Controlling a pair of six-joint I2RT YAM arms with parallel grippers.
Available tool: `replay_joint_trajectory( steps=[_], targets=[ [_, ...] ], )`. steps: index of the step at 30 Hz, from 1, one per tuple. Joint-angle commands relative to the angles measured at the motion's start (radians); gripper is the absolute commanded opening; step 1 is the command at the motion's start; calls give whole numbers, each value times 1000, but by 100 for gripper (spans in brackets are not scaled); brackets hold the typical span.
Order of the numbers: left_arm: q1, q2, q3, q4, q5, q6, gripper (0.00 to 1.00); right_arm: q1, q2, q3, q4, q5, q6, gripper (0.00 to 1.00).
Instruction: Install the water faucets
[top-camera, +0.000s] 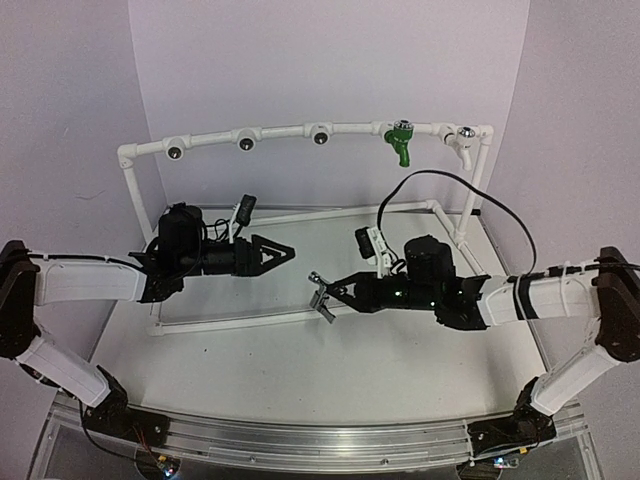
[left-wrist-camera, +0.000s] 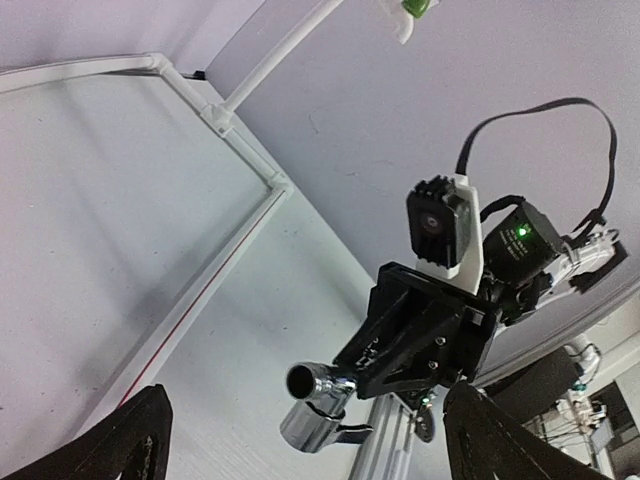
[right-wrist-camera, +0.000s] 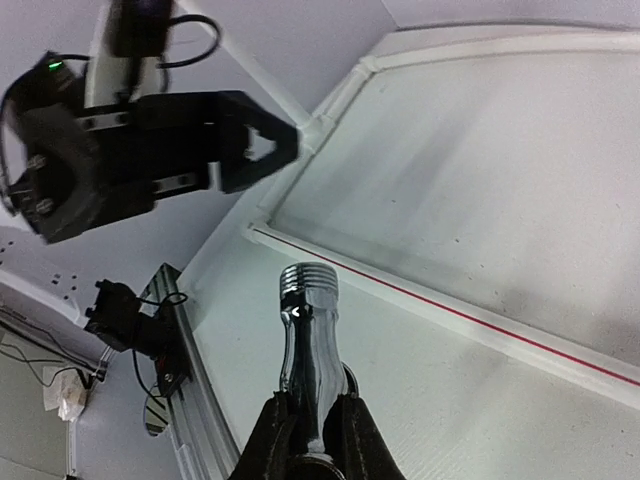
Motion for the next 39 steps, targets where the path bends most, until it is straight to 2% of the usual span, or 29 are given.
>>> replay_joint_trajectory(
  steps=[1,6,8,11,17,21,23,26,28,30,31,35,36,39],
  targets=[
    [-10,93,64,149,225,-188,96,4,-81,-18,81,-60,-83,0],
    [-52,140,126,158,262,-207,86,5,-66,0,128,-84,-82,0],
    [-79,165,154,157,282,-205,78,5,-55,18,128,-101,-83,0],
    [-111,192,172,158,296,-204,61,5,-49,24,137,-115,-79,0],
    [-119,183,160,160,248,-188,34,6,-59,19,125,-145,-86,0],
    [-119,179,159,165,225,-184,9,5,-61,14,121,-143,-79,0],
    [-119,177,158,169,215,-188,1,6,-60,11,127,-111,-65,11],
    [-119,159,145,189,185,-201,0,7,-41,11,160,-57,-12,33],
    [-119,149,132,205,161,-207,0,16,-21,3,226,-63,3,43],
    [-119,145,132,211,141,-216,0,29,1,-10,315,-60,19,60],
    [-119,144,132,214,135,-225,0,34,13,-13,353,-59,29,63],
    [-119,148,107,292,126,-276,0,56,64,-38,517,-49,52,62],
    [-119,147,103,306,118,-286,0,58,81,-31,535,-51,64,57],
    [-120,148,101,333,117,-311,0,61,107,-20,549,-50,81,29]
  ],
)
